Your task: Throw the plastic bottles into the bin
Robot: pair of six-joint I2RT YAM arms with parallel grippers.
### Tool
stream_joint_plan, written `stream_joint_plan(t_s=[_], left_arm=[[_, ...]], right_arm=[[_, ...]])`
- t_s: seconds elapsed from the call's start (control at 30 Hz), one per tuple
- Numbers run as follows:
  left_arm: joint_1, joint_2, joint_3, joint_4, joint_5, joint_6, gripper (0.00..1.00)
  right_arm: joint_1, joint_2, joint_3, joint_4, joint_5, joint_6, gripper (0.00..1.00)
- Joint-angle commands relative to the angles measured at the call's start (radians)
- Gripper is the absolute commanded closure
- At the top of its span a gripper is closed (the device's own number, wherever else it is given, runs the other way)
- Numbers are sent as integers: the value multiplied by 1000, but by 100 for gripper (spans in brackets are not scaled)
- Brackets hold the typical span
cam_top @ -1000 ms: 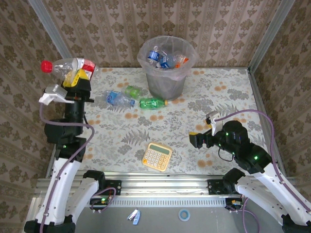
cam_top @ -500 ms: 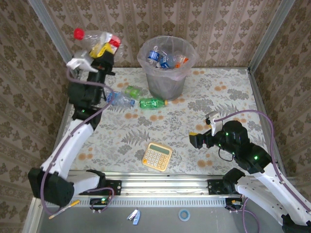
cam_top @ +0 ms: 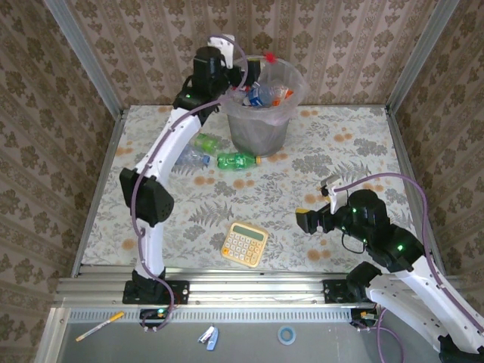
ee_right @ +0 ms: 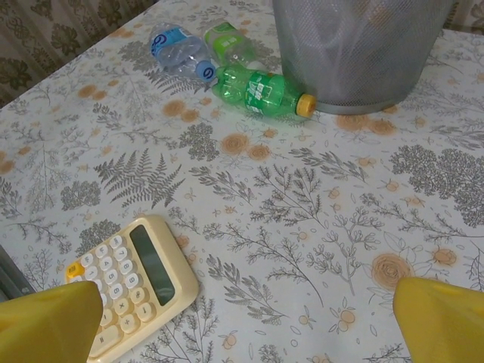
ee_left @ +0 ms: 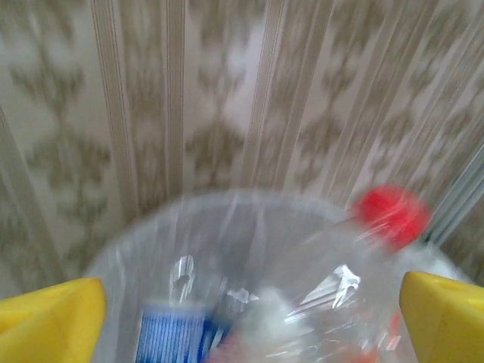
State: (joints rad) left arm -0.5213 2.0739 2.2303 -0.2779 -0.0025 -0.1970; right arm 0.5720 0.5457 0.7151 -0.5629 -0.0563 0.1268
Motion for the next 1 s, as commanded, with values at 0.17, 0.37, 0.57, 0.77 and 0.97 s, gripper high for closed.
stream_joint_plan(t_s=[0.17, 0.37, 0.57, 0.77, 0.97], left_arm=[[-15, -292, -66, -84, -54, 21, 0], [-13, -472, -229, -44, -100, 39, 0], [20, -604, -361, -38, -113, 28, 0], [79, -706, -455, -77, -122, -4, 0], [139, -778, -545, -102, -127, -35, 0]], right_arm=[[-3, -29, 0, -12, 0, 5, 0], [-3, -29, 1, -14, -7, 8, 0], [-3, -33, 6, -24, -7, 15, 0], [-3, -32, 4, -22, -7, 26, 0], [-3, -27, 4, -28, -7, 30, 0]])
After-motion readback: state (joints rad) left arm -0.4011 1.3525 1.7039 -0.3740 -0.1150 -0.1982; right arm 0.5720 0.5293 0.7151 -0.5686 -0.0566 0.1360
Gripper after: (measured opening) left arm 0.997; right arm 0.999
